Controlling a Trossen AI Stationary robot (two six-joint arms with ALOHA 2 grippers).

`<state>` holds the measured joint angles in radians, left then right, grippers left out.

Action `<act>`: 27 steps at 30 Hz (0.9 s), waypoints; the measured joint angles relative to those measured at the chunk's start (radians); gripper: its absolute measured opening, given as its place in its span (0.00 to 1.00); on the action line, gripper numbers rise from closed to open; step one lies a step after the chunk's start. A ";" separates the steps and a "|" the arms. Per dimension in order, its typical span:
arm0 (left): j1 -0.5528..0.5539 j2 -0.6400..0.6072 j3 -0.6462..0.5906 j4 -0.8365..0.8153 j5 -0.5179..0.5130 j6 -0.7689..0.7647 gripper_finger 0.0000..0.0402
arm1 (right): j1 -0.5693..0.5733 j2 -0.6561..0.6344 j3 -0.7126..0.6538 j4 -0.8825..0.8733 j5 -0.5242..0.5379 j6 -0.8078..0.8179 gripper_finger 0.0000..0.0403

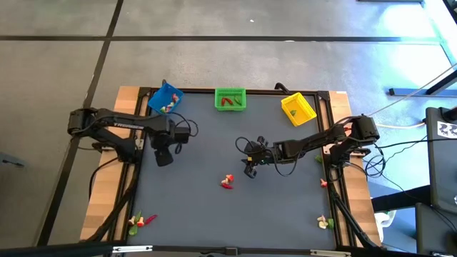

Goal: Sort produce into baskets
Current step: Put the green chili pepper into the yellow bin

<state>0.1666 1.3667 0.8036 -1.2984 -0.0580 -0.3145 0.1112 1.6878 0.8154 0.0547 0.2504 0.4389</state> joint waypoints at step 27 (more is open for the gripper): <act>0.436 -0.003 0.039 0.087 -0.391 0.002 0.51 | 0.000 0.000 0.000 0.000 0.000 0.001 0.43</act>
<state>0.6022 1.3634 0.8429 -1.2118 -0.4492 -0.3123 0.1112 1.6878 0.8150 0.0551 0.2504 0.4400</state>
